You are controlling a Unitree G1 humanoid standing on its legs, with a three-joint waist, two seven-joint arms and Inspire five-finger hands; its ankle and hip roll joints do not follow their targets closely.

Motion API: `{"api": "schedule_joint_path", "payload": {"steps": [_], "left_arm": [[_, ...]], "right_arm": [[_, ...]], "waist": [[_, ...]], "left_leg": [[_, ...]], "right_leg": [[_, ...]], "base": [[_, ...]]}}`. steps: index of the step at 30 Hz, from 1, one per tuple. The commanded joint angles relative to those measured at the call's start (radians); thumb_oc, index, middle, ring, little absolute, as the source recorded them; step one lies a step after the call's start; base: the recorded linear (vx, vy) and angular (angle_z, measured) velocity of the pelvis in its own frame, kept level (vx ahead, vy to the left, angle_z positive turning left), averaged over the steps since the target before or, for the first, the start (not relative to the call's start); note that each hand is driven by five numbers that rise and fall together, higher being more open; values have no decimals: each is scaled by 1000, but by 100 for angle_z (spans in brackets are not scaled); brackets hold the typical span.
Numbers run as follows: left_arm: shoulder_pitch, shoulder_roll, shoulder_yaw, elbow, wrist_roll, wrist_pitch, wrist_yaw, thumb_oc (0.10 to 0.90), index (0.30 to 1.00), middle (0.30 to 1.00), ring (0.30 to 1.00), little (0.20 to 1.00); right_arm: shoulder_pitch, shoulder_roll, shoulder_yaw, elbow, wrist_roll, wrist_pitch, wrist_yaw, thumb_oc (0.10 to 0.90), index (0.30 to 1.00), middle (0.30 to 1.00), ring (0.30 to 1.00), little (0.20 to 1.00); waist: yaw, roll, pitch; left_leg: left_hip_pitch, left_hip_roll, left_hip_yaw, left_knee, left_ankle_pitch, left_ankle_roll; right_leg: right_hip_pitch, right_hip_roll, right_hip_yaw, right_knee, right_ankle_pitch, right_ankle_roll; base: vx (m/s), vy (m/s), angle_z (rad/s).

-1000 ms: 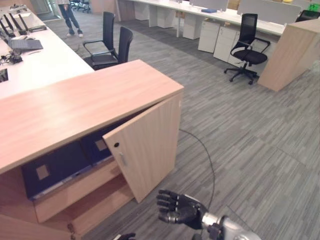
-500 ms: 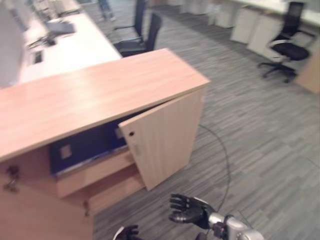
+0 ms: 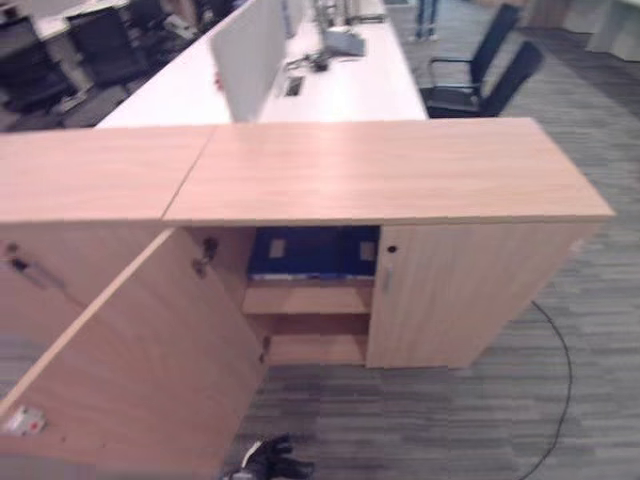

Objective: Put the empty folder in the office cabinet

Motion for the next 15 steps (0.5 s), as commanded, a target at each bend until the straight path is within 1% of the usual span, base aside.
{"api": "schedule_joint_path", "payload": {"steps": [1,3,4,5,7,9,10,11,12,13,14,15], "left_arm": [[13,5,-26,21,38,-9,-29,800,900,900,900,900],[15,3,-17,17,19,-8,-37,800,900,900,900,900],[27,-5,-29,16,25,-9,-53,800,900,900,900,900],[31,-5,-28,16,24,-8,-58,800,900,900,900,900],[33,-1,-30,12,11,-7,-67,800,900,900,900,900],[33,6,-37,2,-8,-8,-66,800,900,900,900,900],[33,10,-41,1,-9,-10,-64,800,900,900,900,900],[36,14,-48,0,-4,-13,-65,800,900,900,900,900],[38,22,-63,7,9,-16,-62,800,900,900,900,900],[38,22,-63,8,9,-16,-62,800,900,900,900,900],[35,28,-70,8,13,-18,-59,800,900,900,900,900],[31,35,-75,10,19,-19,-56,800,900,900,900,900]], "right_arm": [[-89,11,-40,80,100,-20,-23,800,900,900,900,900],[-89,12,-63,79,130,-20,-22,800,900,900,900,900],[-97,12,-94,64,174,-25,-24,800,900,900,900,900],[-99,12,-105,58,188,-27,-24,800,900,900,900,900],[-98,16,-124,55,211,-27,-23,800,900,900,900,900],[-95,19,-133,62,220,-26,-19,800,900,900,900,900],[-92,20,-135,67,221,-27,-18,800,900,900,900,900],[-88,21,-137,73,224,-26,-15,800,900,900,900,900],[-71,22,-149,83,241,-24,-7,800,900,900,900,900],[-70,23,-149,83,242,-24,-7,800,900,900,900,900],[-59,24,-150,86,254,-25,-7,800,900,900,900,900],[-50,27,-153,88,267,-24,-6,800,900,900,900,900]], "waist": [[8,-1,18],[22,5,19],[29,12,23],[35,12,22],[36,14,23],[25,20,29],[16,21,32],[5,20,33],[-25,14,31],[-23,13,30],[-33,9,34],[-41,4,34]], "left_leg": [[116,81,14,-43,-11,-128],[94,54,-19,-49,-20,-110],[77,9,-75,-53,-34,-83],[73,1,-83,-53,-35,-80],[67,-18,-119,-53,-39,-71],[63,-29,-165,-53,-40,-69],[64,-36,-189,-53,-43,-69],[66,-38,-206,-53,-48,-69],[66,-46,-259,-53,-53,-69],[65,-46,-257,-53,-52,-68],[71,-53,-285,-53,-52,-69],[73,-59,-306,-53,-53,-69]], "right_leg": [[-98,17,19,-30,-29,-21],[-96,-16,-1,-15,-8,-6],[-74,-75,-47,21,16,21],[-68,-88,-58,28,22,27],[-48,-117,-86,46,29,43],[-45,-147,-53,76,40,66],[-51,-164,-5,90,52,85],[-60,-172,68,91,53,96],[-79,-165,260,96,23,96],[-83,-167,262,99,21,94],[-91,-156,366,107,-6,87],[-88,-141,441,105,-24,85]], "base": [[-121,239,99],[-175,326,110],[-180,386,68],[-142,366,79],[-61,155,93],[-15,101,76],[20,45,99],[46,-32,123],[41,-42,120],[60,-61,133],[46,-48,112],[68,-102,139]]}}
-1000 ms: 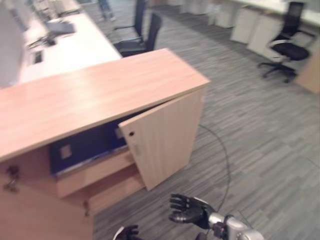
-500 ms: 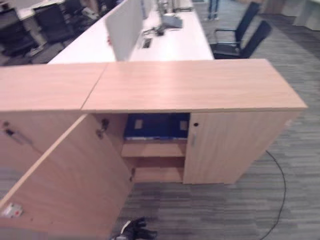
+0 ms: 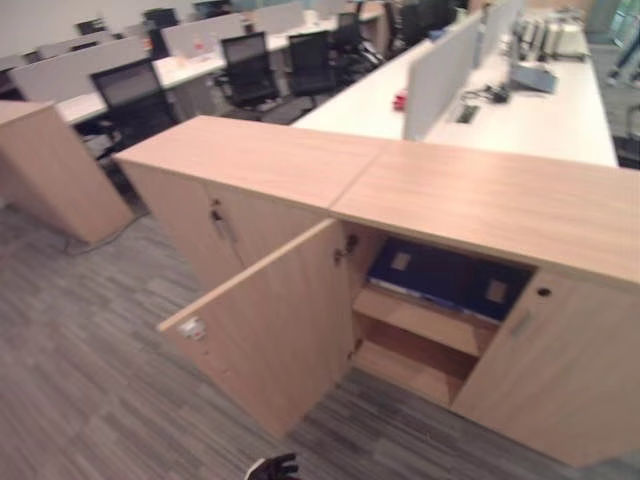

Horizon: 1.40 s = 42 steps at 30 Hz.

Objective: Put the empty folder in the office cabinet

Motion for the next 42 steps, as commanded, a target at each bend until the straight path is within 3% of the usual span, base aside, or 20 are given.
{"api": "schedule_joint_path", "payload": {"steps": [1,3,6,10,13,16,17,18,20,21,29,35,42], "left_arm": [[20,4,9,21,28,-26,-2,800,900,900,900,900],[21,14,22,36,42,-22,3,800,900,900,900,900],[42,16,54,45,-6,-19,2,800,900,900,900,900],[73,26,105,24,-89,-15,4,800,900,900,900,900],[102,55,221,-38,-228,-15,26,800,900,900,900,900],[103,114,310,-82,-242,-31,63,800,900,900,900,900],[106,166,343,-193,-221,-40,90,800,900,900,900,900],[110,167,344,-198,-220,-37,91,800,900,900,900,900],[128,227,394,-365,-199,-43,116,800,900,900,900,900],[102,290,444,-430,-195,-41,133,800,900,900,900,900],[-87,467,497,-472,-183,-36,154,800,900,900,900,900],[-126,520,514,-512,-147,-26,145,800,900,900,900,900],[-228,532,421,-554,-127,-27,112,800,900,900,900,900]], "right_arm": [[-22,36,-47,67,74,0,7,800,900,900,900,900],[-22,47,-42,66,86,-2,5,800,900,900,900,900],[-13,55,-30,61,93,-4,9,800,900,900,900,900],[-12,50,-30,56,112,-12,8,800,900,900,900,900],[0,39,-36,43,127,-20,10,800,900,900,900,900],[9,26,-46,31,131,-27,10,800,900,900,900,900],[19,10,-47,20,113,-27,8,800,900,900,900,900],[19,11,-47,20,113,-26,8,800,900,900,900,900],[27,-13,-56,10,86,-25,7,800,900,900,900,900],[33,-29,-68,7,76,-20,7,800,900,900,900,900],[62,-57,-85,15,35,8,34,800,900,900,900,900],[83,-45,-92,24,9,31,63,800,900,900,900,900],[52,-110,-125,99,-28,45,80,800,900,900,900,900]], "waist": [[-20,-57,44],[-3,-81,40],[17,-94,30],[40,-93,36],[68,-87,40],[76,-83,45],[81,-82,45],[81,-82,45],[91,-80,47],[93,-82,45],[45,-61,-13],[24,-62,-35],[18,-64,-42]], "left_leg": [[34,73,107,-18,-60,-162],[20,74,79,-18,-46,-171],[-9,120,69,-18,-8,-203],[-37,167,52,-18,34,-236],[-53,210,33,-18,74,-263],[-53,252,26,-18,103,-288],[-36,262,33,-18,104,-282],[-34,262,34,-18,104,-283],[-22,266,26,-11,109,-280],[-18,268,17,-9,121,-292],[17,250,85,-18,69,-274],[45,209,125,-18,18,-250],[49,177,128,-18,-3,-232]], "right_leg": [[-110,11,187,-120,106,-8],[-90,34,199,-150,99,2],[-68,97,201,-212,94,-5],[-58,145,192,-232,72,-30],[-43,197,178,-246,42,-58],[-25,245,179,-256,13,-88],[-11,262,185,-267,7,-98],[-9,262,186,-268,7,-98],[0,268,198,-273,1,-101],[8,267,205,-277,0,-102],[7,249,220,-305,44,-67],[1,197,241,-307,81,-30],[1,165,243,-307,102,-6]], "base": [[39,-155,122],[-13,-232,79],[-46,-277,36],[-88,-246,10],[-75,-258,8],[-57,-226,11],[-37,-140,6],[-35,-91,2],[-34,-36,-7],[-29,-5,-20],[4,83,-14],[33,115,-22],[28,69,-4]]}}
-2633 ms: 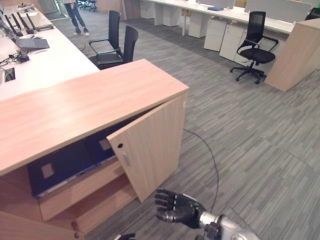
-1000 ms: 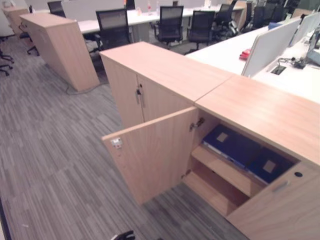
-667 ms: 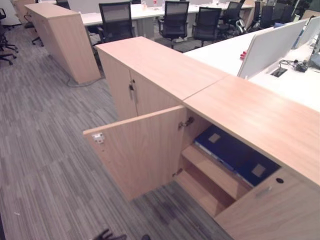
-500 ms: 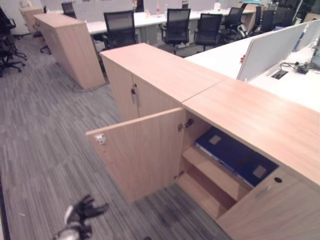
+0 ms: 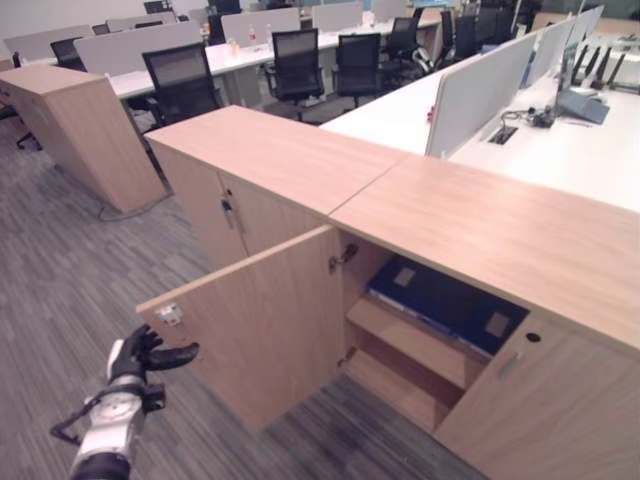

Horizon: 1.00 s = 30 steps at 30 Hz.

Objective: Put the empty folder in the office cabinet

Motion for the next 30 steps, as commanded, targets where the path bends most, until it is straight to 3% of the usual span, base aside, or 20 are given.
{"api": "schedule_joint_path", "payload": {"steps": [1,5,15,19,21,22,23,25,28,30], "left_arm": [[-158,85,6,-63,17,-72,-16,800,900,900,900,900],[-216,64,-58,-124,-23,-82,-45,800,900,900,900,900],[-340,10,-184,-197,-138,-111,-95,800,900,900,900,900],[-314,-50,-236,-374,-203,-115,-156,800,900,900,900,900],[-250,-67,-281,-505,-328,-83,-256,800,900,900,900,900],[-173,-28,-342,-659,-482,-31,-400,800,900,900,900,900],[-167,-23,-340,-665,-485,-28,-401,800,900,900,900,900],[-65,30,-461,-823,-670,65,-526,800,900,900,900,900],[-40,46,-532,-887,-758,111,-545,800,900,900,900,900],[2,117,-584,-970,-820,129,-567,800,900,900,900,900]], "right_arm": [[-78,-64,-52,83,-32,-18,11,800,900,900,900,900],[-100,-101,-72,104,-28,-21,8,800,900,900,900,900],[-109,-72,-46,105,-23,-21,5,800,900,900,900,900],[-112,-41,-49,104,-9,-27,0,800,900,900,900,900],[-112,-35,-59,111,4,-28,1,800,900,900,900,900],[-110,-28,-73,122,13,-26,7,800,900,900,900,900],[-108,-26,-71,122,13,-26,8,800,900,900,900,900],[-115,-7,-74,146,19,-19,20,800,900,900,900,900],[-119,3,-60,158,15,-16,17,800,900,900,900,900],[-122,8,-44,164,2,-22,16,800,900,900,900,900]], "waist": [[24,6,-40],[21,8,-42],[-10,0,-44],[-15,-5,-37],[-15,-3,-32],[-16,1,-30],[-16,-1,-32],[-18,1,-27],[-18,-1,-22],[-16,-2,-14]], "left_leg": [[-20,21,53,-1,-38,-42],[-17,11,53,-1,-46,-36],[-12,8,63,-1,-53,-30],[-15,8,59,-1,-53,-28],[-16,8,58,-1,-54,-28],[-13,8,62,-1,-59,-28],[-13,8,63,-1,-59,-28],[-5,11,72,-1,-65,-26],[-3,13,71,-1,-63,-26],[-4,15,68,-1,-59,-28]], "right_leg": [[-32,-91,-39,1,1,97],[-30,-99,-40,1,5,104],[-39,-98,-22,-1,13,110],[-41,-95,-23,-1,13,108],[-42,-94,-24,-1,13,107],[-43,-94,-25,-1,16,110],[-44,-95,-24,-1,16,110],[-45,-94,-17,-1,17,112],[-45,-90,-12,-1,19,111],[-45,-86,-9,-1,21,110]], "base": [[25,36,0],[29,40,4],[0,0,0],[-2,-6,2],[0,1,4],[11,7,4],[0,0,0],[31,3,0],[9,-7,5],[-3,-21,-5]]}}
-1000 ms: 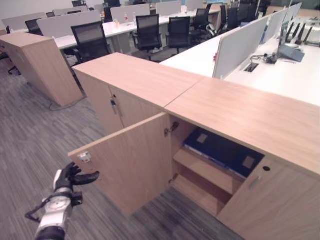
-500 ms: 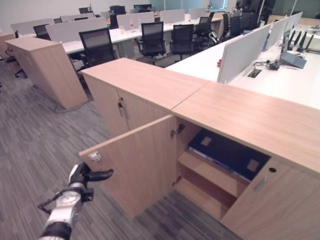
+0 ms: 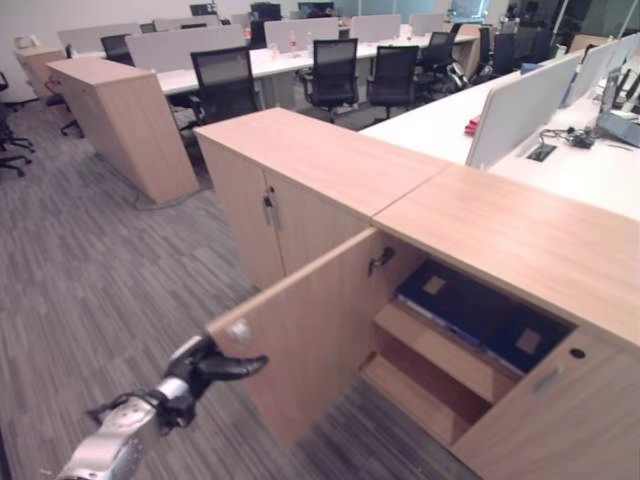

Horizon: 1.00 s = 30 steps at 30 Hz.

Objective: Put the empty folder in the office cabinet

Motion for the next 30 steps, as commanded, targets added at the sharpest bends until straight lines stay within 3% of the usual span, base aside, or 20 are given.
{"api": "schedule_joint_path", "payload": {"steps": [1,12,17,24,30], "left_arm": [[-220,-154,-112,-312,-238,-15,-281,800,900,900,900,900],[96,-61,21,-379,-437,58,-311,800,900,900,900,900],[164,-86,53,-350,-444,50,-296,800,900,900,900,900],[205,-200,90,-214,-356,12,-265,800,900,900,900,900],[257,-316,135,53,-69,-58,-191,800,900,900,900,900]], "right_arm": [[-89,-5,30,79,17,-22,4,800,900,900,900,900],[-78,40,103,34,-10,-33,42,800,900,900,900,900],[-80,75,149,-15,19,-29,49,800,900,900,900,900],[-88,100,159,-34,44,-25,39,800,900,900,900,900],[-96,84,128,-49,45,-28,26,800,900,900,900,900]], "waist": [[-84,21,-13],[-57,22,7],[-49,23,17],[-48,25,20],[-52,34,36]], "left_leg": [[16,114,54,-1,-39,-71],[-1,122,47,-1,-15,-81],[-11,129,47,-1,-5,-87],[-18,140,48,-1,4,-91],[-6,149,59,-1,1,-87]], "right_leg": [[-10,27,-17,-27,-1,28],[-15,43,-22,-27,-1,18],[-22,50,-23,-27,-2,12],[-31,60,-13,-27,-9,2],[-58,48,-9,17,-3,7]], "base": [[0,0,0],[1,-8,-9],[-3,-14,1],[-3,-16,0],[-17,-31,-7]]}}
